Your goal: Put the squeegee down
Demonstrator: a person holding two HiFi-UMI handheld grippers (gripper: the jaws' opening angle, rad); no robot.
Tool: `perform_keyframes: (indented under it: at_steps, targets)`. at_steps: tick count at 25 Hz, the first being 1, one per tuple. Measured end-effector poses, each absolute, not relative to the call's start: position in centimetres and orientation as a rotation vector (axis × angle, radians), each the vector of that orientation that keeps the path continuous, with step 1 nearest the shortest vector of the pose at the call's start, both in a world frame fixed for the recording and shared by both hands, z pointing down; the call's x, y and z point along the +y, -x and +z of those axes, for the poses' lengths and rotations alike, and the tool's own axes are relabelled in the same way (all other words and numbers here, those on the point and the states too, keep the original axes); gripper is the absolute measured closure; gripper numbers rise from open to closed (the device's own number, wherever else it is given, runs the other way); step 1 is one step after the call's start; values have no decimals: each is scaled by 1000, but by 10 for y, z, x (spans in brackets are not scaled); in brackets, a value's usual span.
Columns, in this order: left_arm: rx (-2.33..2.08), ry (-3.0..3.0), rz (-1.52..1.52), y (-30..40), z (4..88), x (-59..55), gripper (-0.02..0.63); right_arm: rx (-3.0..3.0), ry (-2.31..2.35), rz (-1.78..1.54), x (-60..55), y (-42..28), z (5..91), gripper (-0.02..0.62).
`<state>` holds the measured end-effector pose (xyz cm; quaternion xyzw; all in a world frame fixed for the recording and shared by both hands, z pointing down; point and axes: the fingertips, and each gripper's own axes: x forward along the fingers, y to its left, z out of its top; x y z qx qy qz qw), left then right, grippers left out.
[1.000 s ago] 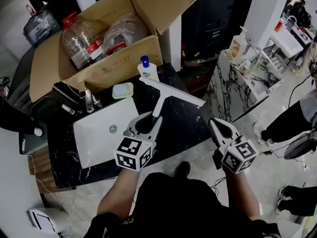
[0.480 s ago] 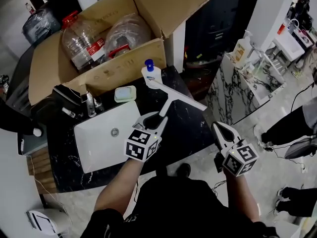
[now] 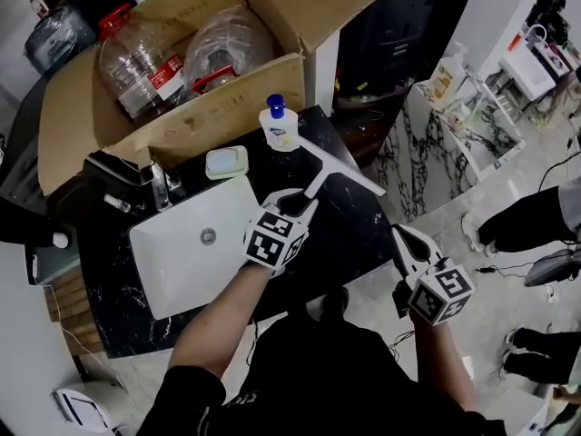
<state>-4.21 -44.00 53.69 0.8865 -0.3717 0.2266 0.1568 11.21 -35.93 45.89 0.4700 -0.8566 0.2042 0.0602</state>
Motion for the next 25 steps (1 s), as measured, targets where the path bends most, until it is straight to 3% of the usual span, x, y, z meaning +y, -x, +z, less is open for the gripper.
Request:
perform_keyframes:
  at_steps: [25]
  targets:
    - [-822, -2590, 1041, 20, 634, -469, 506, -2479, -1486, 713, -344, -110, 487, 589]
